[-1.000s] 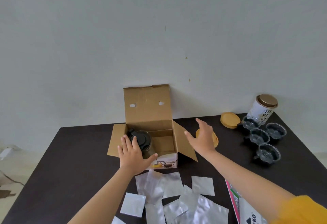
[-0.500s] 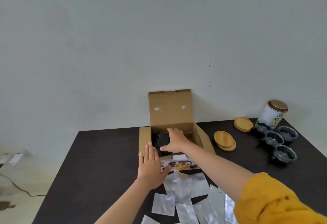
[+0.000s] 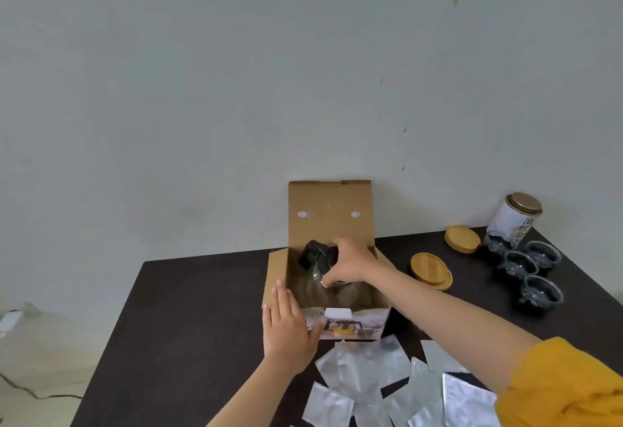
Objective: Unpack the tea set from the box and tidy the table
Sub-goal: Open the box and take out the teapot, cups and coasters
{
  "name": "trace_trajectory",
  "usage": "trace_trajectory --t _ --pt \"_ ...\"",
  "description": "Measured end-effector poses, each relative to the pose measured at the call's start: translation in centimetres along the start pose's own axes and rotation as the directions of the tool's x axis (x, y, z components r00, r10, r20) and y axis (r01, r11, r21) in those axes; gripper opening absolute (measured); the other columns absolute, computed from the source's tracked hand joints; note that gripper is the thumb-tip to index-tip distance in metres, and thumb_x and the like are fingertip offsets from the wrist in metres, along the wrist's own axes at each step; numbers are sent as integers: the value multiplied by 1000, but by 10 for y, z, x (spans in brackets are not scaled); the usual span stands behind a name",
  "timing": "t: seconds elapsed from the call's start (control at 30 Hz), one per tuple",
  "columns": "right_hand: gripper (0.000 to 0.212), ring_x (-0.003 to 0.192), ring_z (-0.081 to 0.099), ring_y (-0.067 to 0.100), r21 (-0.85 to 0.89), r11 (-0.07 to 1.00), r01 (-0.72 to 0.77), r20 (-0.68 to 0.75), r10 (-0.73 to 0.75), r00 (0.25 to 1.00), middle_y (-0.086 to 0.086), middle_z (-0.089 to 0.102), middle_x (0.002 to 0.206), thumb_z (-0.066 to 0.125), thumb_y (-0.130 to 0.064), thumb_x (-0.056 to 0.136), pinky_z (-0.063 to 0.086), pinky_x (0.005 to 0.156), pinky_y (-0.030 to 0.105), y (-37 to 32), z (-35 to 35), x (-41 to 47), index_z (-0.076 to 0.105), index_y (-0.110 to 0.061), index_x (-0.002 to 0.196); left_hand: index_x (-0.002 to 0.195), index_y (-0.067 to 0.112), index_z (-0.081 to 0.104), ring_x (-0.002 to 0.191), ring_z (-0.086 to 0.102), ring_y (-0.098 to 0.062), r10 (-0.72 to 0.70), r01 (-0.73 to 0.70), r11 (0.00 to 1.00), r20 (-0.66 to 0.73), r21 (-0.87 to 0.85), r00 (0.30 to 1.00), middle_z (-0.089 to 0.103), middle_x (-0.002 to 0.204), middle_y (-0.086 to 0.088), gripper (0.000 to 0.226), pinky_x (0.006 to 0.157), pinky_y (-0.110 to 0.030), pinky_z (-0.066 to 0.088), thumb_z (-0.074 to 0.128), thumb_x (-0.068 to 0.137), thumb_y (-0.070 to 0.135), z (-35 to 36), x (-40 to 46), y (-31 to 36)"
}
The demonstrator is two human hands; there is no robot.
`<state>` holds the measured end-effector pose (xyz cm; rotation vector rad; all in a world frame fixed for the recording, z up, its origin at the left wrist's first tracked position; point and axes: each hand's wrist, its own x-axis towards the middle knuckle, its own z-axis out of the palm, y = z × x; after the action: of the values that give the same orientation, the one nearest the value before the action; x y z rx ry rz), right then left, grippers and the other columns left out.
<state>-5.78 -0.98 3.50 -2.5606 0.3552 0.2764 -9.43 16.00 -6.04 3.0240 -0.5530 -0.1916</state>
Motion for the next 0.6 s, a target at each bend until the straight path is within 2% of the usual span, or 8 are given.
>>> trace_trajectory --t 0.07,0.13,0.2,0.3,0.37,0.47,0.53,0.6 --pt "91 111 53 24 101 994 47 -20 -45 999 6 53 126 86 -29 56 49 87 32 -4 -24 -13 44 -11 134 149 5 -5 145 -12 -30 -37 37 999 -35 -7 999 -17 156 -15 108 116 -43 -3 -23 68 74 0 0 -4" --pt "86 108 55 20 176 980 94 -58 -85 995 1 56 121 87 -29 56 47 84 29 -6 -48 -28 48 -13 131 149 5 -1 146 -7 -31 -83 81 996 -54 -40 995 -12 157 -15 113 116 -43 -2 -28 62 72 1 1 -7" --pt "79 104 59 18 220 967 126 -118 -102 988 -3 61 113 87 -32 52 48 81 28 -4 -69 -38 55 -16 122 149 3 10 146 3 -32 -146 140 987 -67 -79 987 -2 158 -17 111 116 -44 5 -20 68 73 0 1 -10" --pt "68 101 57 15 272 954 126 -183 -77 980 -4 60 109 88 -22 57 44 78 25 6 -93 -44 57 -16 117 140 -3 37 139 28 -37 -241 234 967 -59 -102 969 26 151 -23 107 111 -49 25 -8 79 72 3 2 -18" --pt "83 110 54 18 259 960 108 -215 -52 975 0 56 120 88 -22 56 43 83 26 18 -104 -38 50 -13 129 132 -6 48 132 39 -40 -267 259 959 -55 -118 962 39 144 -25 103 104 -52 35 0 82 72 7 3 -25" --pt "105 128 44 26 193 981 36 -247 13 969 7 43 141 87 -26 53 42 97 34 39 -108 -19 36 -11 143 130 -9 48 127 44 -44 -317 301 941 -91 -151 944 44 139 -28 104 99 -57 38 3 83 72 9 3 -35" --pt "106 131 38 29 121 993 -11 -236 40 971 10 38 142 85 -26 53 42 101 39 52 -104 -4 34 -11 145 135 -8 42 130 41 -44 -343 326 933 -102 -156 934 40 141 -29 103 101 -58 36 5 82 72 7 3 -39" --pt "105 129 36 31 52 997 -50 -207 60 977 11 37 139 83 -27 54 44 99 40 63 -96 10 32 -12 144 143 -4 30 138 28 -42 -366 353 928 -111 -120 924 28 149 -27 103 108 -56 26 5 81 75 4 3 -40"
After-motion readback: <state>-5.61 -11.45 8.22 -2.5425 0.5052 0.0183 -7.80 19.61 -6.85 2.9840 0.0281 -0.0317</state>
